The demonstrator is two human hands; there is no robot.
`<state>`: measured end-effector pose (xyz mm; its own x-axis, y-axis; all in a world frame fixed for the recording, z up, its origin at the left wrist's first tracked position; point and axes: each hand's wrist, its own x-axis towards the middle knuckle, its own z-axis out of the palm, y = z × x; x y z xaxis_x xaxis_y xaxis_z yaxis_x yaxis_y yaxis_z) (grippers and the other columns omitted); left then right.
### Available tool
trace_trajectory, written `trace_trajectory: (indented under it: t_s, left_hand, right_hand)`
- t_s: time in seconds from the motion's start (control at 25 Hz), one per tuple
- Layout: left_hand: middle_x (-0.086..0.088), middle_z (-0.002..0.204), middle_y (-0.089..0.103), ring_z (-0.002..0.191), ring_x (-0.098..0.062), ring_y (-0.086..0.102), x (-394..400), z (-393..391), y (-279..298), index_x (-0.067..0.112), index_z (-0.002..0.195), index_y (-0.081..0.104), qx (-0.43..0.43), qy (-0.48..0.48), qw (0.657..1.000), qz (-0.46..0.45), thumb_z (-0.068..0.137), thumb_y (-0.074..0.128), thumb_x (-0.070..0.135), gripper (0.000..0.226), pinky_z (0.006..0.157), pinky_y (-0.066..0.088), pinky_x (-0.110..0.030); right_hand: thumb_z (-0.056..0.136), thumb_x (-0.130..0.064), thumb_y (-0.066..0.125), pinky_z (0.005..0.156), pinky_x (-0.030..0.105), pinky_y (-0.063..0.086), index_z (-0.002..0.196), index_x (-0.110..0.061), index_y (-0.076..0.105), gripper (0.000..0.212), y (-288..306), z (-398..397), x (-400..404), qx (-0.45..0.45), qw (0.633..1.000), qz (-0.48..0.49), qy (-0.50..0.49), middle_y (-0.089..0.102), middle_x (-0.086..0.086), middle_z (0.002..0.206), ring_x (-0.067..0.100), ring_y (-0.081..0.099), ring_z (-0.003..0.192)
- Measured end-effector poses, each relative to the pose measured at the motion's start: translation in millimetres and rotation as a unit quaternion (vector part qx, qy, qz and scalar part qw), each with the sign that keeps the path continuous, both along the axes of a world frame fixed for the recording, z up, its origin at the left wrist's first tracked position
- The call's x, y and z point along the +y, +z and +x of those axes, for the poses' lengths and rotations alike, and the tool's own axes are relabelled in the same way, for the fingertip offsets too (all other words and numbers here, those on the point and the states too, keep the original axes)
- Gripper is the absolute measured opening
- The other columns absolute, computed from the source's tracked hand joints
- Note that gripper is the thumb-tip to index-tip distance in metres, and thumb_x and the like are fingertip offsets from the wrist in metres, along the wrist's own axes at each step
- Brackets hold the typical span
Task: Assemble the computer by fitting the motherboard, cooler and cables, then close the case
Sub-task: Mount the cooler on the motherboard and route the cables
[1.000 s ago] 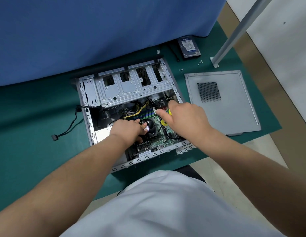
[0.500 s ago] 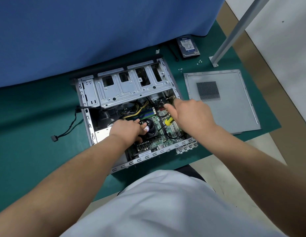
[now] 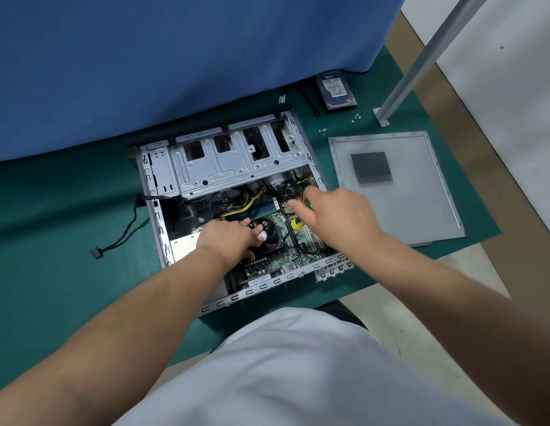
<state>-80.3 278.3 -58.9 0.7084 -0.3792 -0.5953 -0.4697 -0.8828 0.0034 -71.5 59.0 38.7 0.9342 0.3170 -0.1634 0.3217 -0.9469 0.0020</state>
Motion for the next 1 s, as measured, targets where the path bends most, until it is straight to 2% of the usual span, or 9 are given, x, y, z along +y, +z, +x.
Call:
trace_trajectory:
  t_s: [0.08, 0.16, 0.28, 0.36, 0.56, 0.72, 0.8, 0.88, 1.0]
  left_hand:
    - [0.003, 0.171, 0.017, 0.131, -0.025, 0.059, 0, 0, 0, 0.056, 0.156, 0.020, -0.002, -0.001, 1.000, 0.003, 0.106, 0.046, 0.051, 0.057, 0.094, 0.050, -0.042]
    - [0.004, 0.171, 0.018, 0.132, -0.024, 0.058, 0, 0, 1, 0.055, 0.156, 0.021, 0.004, 0.006, 1.000, 0.003, 0.105, 0.047, 0.051, 0.057, 0.087, 0.048, -0.038]
    - [0.003, 0.170, 0.019, 0.132, -0.023, 0.058, -1, 0, 3, 0.055, 0.156, 0.023, -0.001, 0.001, 1.000, 0.005, 0.104, 0.048, 0.053, 0.058, 0.076, 0.040, -0.034]
    - [0.003, 0.171, 0.018, 0.135, -0.022, 0.056, 0, 0, 3, 0.053, 0.157, 0.023, 0.000, 0.001, 1.000, 0.003, 0.104, 0.048, 0.055, 0.059, 0.078, 0.041, -0.035]
    - [0.018, 0.170, 0.012, 0.157, -0.016, 0.020, 1, -9, 5, 0.042, 0.158, 0.031, 0.015, -0.027, 0.999, -0.038, 0.107, 0.039, 0.053, 0.053, 0.113, 0.039, -0.050]
    - [0.017, 0.163, 0.035, 0.146, -0.021, 0.042, -22, -27, 14, 0.045, 0.148, 0.048, 0.048, 0.155, 0.976, -0.144, 0.100, 0.033, 0.072, 0.058, 0.107, 0.047, -0.048]
    - [0.016, 0.165, 0.031, 0.150, -0.023, 0.036, -39, -41, 15, 0.047, 0.151, 0.042, 0.102, 0.221, 0.954, -0.177, 0.087, 0.022, 0.090, 0.080, 0.111, 0.042, -0.051]
    - [0.016, 0.170, 0.014, 0.158, -0.024, 0.013, -52, -55, 11, 0.048, 0.157, 0.028, 0.146, 0.238, 0.945, -0.168, 0.074, 0.014, 0.101, 0.100, 0.118, 0.029, -0.059]
    - [0.013, 0.172, -0.004, 0.159, -0.022, -0.005, -59, -67, 4, 0.045, 0.161, 0.013, 0.137, 0.245, 0.948, -0.151, 0.064, 0.015, 0.107, 0.116, 0.120, 0.016, -0.062]
  right_hand:
    - [0.102, -0.066, 0.029, 0.045, 0.028, 0.023, 0.093, -0.017, 0.053, 0.055, -4, -5, 5, -0.033, 0.998, -0.020, -0.039, 0.032, -0.004, 0.052, 0.028, 0.046, 0.055]
    - [0.101, -0.067, 0.029, 0.044, 0.027, 0.023, 0.097, -0.019, 0.042, 0.050, -7, -10, 1, -0.030, 0.999, 0.007, -0.021, 0.035, -0.006, 0.056, 0.025, 0.043, 0.051]
    - [0.100, -0.054, 0.046, 0.057, 0.039, 0.048, 0.117, -0.022, 0.039, 0.037, -7, -11, -8, 0.057, 0.991, 0.120, -0.018, 0.057, -0.001, 0.100, 0.023, 0.057, 0.067]
    - [0.098, -0.040, 0.057, 0.069, 0.039, 0.051, 0.127, -0.025, 0.041, 0.036, -2, -8, -10, 0.115, 0.975, 0.188, -0.015, 0.057, -0.002, 0.119, 0.014, 0.059, 0.076]
    - [0.095, -0.041, 0.067, 0.055, 0.022, 0.041, 0.126, -0.031, 0.049, 0.037, -3, -3, -23, 0.078, 0.971, 0.225, -0.009, 0.061, -0.017, 0.084, -0.003, 0.055, 0.067]
    - [0.093, -0.049, 0.067, 0.063, 0.036, 0.055, 0.118, -0.037, 0.054, 0.030, 6, 9, -36, 0.057, 0.966, 0.246, -0.052, 0.064, -0.013, 0.079, 0.006, 0.061, 0.069]
    - [0.093, -0.050, 0.066, 0.064, 0.037, 0.055, 0.117, -0.036, 0.056, 0.030, 8, 11, -35, 0.046, 0.966, 0.251, -0.049, 0.065, -0.012, 0.078, 0.007, 0.062, 0.068]
    - [0.093, -0.050, 0.066, 0.061, 0.032, 0.052, 0.117, -0.036, 0.057, 0.029, 7, 11, -29, 0.042, 0.963, 0.262, -0.041, 0.064, -0.013, 0.076, 0.002, 0.060, 0.066]
    - [0.092, -0.049, 0.067, 0.057, 0.023, 0.041, 0.115, -0.037, 0.057, 0.028, 7, 15, -15, 0.042, 0.958, 0.284, -0.030, 0.061, -0.015, 0.075, -0.003, 0.058, 0.065]
